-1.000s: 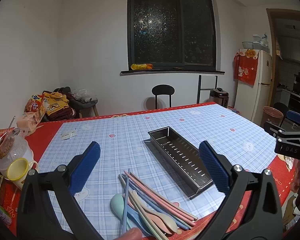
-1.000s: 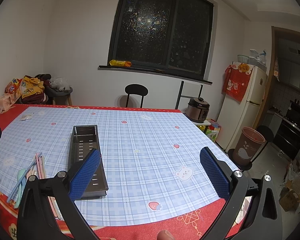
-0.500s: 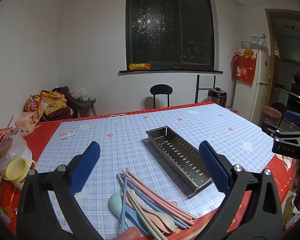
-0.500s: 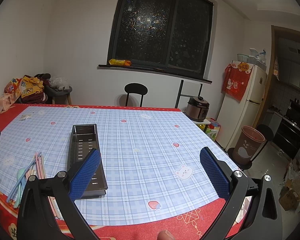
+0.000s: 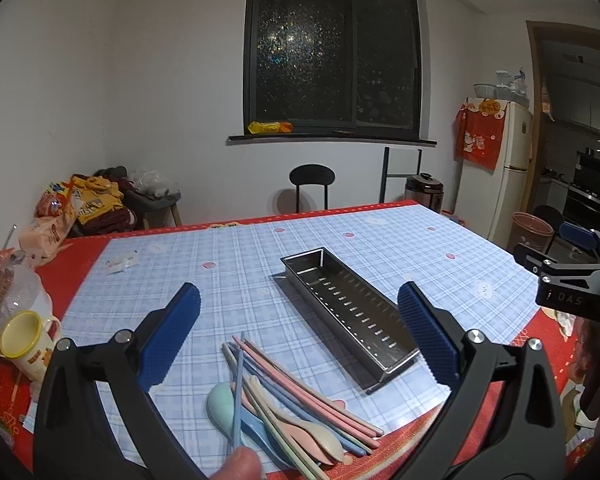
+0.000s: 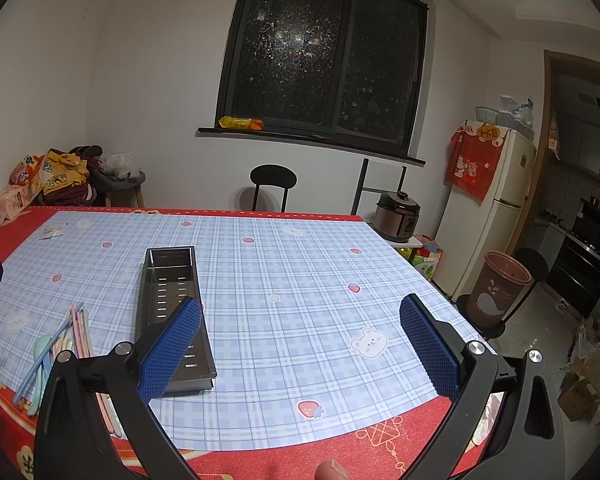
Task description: Organize utensils
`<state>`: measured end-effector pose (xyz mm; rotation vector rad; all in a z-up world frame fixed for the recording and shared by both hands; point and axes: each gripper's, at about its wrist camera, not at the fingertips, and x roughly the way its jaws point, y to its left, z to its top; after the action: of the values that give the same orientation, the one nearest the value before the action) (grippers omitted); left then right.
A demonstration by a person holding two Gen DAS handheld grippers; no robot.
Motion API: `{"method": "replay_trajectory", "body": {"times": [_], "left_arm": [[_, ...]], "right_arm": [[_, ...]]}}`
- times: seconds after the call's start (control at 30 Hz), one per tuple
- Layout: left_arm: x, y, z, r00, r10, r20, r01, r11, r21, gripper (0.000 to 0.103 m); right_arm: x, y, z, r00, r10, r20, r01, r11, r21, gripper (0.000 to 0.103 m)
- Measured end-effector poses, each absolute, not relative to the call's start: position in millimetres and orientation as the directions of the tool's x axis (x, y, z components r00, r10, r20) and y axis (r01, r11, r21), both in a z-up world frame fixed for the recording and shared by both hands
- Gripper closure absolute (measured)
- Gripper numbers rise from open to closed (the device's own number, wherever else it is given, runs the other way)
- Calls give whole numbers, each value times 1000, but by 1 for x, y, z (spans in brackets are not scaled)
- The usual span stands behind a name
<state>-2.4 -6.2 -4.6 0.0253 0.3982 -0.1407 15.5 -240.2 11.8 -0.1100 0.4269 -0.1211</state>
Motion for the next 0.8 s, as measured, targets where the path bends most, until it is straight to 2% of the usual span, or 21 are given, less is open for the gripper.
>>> {"method": "replay_trajectory", "body": {"times": [0.3,0.5,0.57,0.8], "left_arm": [[0,-3,-18,905,-143,-401,158,987,3,5],[-5,25,-28,905,-205,-373,156,975,-158,5],[-2,36,-36,890,-180,-419,123,979,-160,5],[-4,64,-58,866,-43,-498,12,998,-66,5]], "right_arm": [[22,-234,0,896,-62,-440,19,995,-102,5],[29,-229,-15,879,86,-470,-108,994,-19,5],[33,-224,-22,859,139,-493,-156,988,8,5],[50,-203,-52,795,285,-535,-259,958,125,5]]}}
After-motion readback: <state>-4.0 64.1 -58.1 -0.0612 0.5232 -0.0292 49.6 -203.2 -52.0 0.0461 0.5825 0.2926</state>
